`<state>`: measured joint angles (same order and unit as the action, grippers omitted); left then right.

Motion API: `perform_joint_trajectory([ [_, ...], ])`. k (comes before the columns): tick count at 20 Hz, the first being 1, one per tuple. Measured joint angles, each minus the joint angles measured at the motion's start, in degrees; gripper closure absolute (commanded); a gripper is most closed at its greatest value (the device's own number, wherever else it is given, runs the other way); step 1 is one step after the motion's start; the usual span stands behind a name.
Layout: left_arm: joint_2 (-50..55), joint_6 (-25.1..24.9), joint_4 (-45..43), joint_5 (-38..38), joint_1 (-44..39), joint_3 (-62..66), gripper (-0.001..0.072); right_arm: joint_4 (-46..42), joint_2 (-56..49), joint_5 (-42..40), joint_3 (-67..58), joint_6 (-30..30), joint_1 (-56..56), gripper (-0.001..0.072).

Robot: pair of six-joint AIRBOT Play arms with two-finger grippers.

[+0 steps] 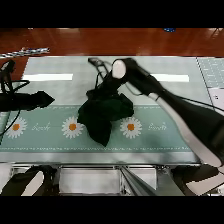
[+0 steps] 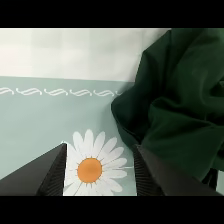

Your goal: Fold the shirts.

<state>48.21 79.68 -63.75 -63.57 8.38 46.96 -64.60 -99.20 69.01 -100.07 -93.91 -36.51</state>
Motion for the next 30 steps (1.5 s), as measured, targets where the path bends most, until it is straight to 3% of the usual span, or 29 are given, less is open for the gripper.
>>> perform_joint_trajectory([
  [4, 1.9, -1.6, 0.7, -2.4, 0.0, -0.9, 0.02, -8.3, 11.5, 4.8, 4.0, -1.4, 13.4, 0.0303],
  [7, 4.0, -6.3, 7.3, -3.6, -0.1, -4.8, 0.02, -11.9, 22.6, 3.8, 18.4, -3.5, 24.6, 0.0303],
  [10, 8.7, -16.7, 19.2, -4.2, -0.2, -9.3, 0.0199, -8.3, 33.5, -1.4, 37.5, -3.4, 32.9, 0.0303],
  [13, 15.6, -23.3, 28.5, -4.5, -1.3, -11.3, 0.02, -3.1, 42.0, -6.6, 54.2, -2.1, 37.0, 0.0303],
  [17, 24.0, -28.7, 36.0, -3.8, -6.0, -12.0, 0.0199, 2.8, 47.1, -11.4, 66.5, -0.9, 36.4, 0.0303],
  [21, 29.8, -30.4, 38.7, -2.0, -11.6, -10.8, 0.0202, 6.6, 48.4, -15.7, 70.3, -0.6, 32.6, 0.0303],
  [22, 30.8, -30.5, 39.0, -1.9, -12.6, -10.2, 0.0271, 7.2, 48.6, -16.5, 70.7, -0.7, 32.0, 0.0304],
  [23, 31.8, -30.4, 39.3, -1.7, -13.5, -9.6, 0.0542, 7.7, 48.6, -17.4, 71.0, -0.9, 31.5, 0.0303],
  [24, 32.5, -30.3, 39.4, -1.4, -14.0, -8.9, 0.0688, 8.2, 48.7, -17.9, 71.2, -1.0, 31.2, 0.0304],
  [30, 34.6, -29.7, 39.9, -2.4, -14.2, -4.9, 0.0688, 11.0, 45.6, -20.0, 71.5, 0.1, 30.4, 0.0304],
])
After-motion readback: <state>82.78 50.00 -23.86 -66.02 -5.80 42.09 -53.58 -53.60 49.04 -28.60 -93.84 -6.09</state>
